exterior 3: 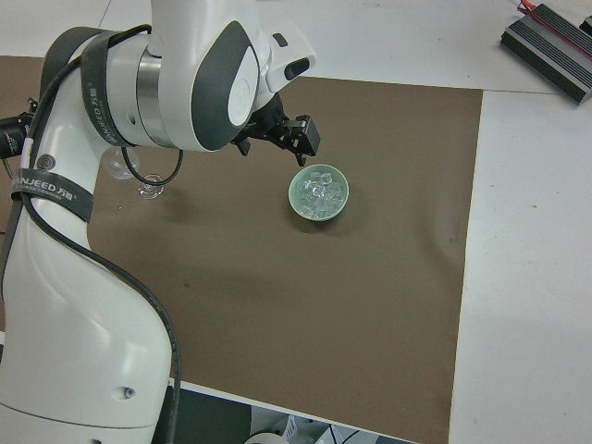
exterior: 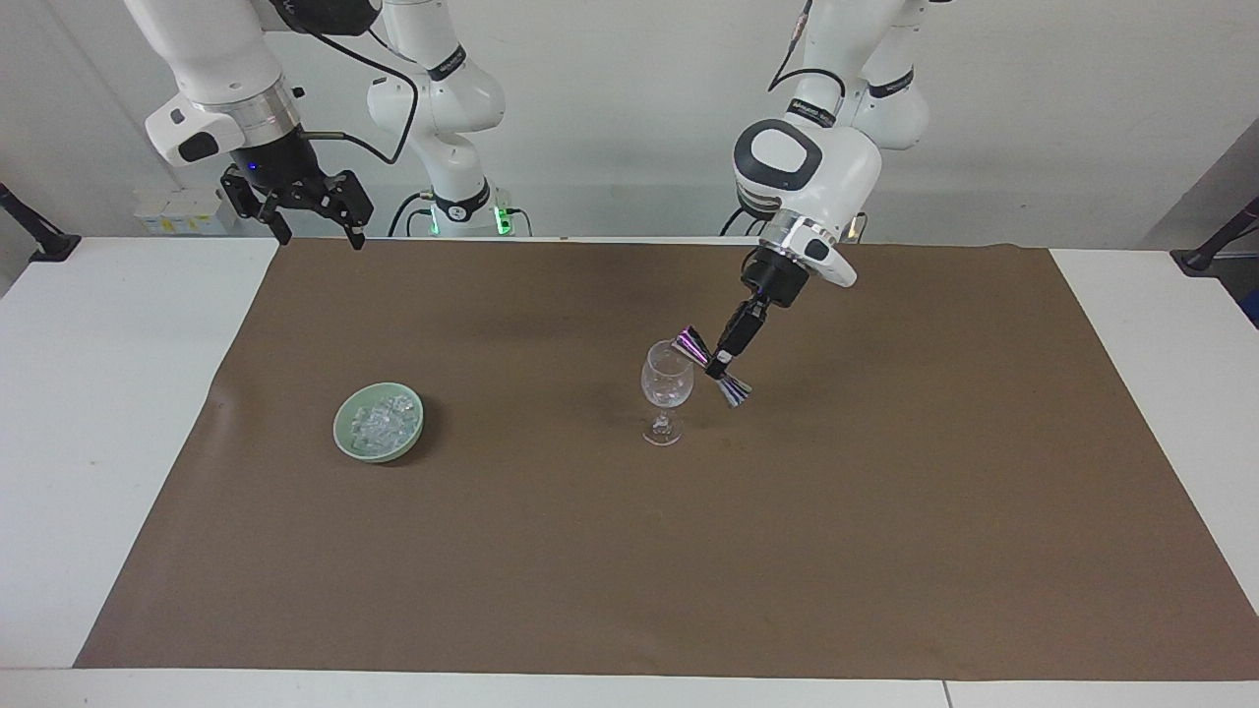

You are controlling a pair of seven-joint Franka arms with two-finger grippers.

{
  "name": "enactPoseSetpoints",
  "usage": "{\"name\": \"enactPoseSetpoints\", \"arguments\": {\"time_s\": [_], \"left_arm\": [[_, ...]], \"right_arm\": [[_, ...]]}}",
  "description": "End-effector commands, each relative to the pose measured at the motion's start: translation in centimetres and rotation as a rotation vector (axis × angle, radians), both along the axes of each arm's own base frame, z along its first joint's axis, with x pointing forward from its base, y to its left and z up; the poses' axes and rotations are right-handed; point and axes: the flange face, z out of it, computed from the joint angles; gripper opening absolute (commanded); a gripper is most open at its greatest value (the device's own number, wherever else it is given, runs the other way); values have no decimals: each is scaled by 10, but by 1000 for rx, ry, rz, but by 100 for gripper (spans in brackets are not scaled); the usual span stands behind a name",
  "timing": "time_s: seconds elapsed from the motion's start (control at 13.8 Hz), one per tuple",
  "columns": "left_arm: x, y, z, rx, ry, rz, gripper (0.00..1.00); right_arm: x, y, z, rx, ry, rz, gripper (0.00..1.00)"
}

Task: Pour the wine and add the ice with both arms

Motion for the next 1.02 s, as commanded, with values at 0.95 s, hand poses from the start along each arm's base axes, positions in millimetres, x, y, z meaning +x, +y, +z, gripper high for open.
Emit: {"name": "enactPoseSetpoints", "arguments": {"time_s": [0.95], "left_arm": [[4,-8,12,117,-125,-46,0]], "right_arm": [[-7,0,0,18,-5,12,100]]}}
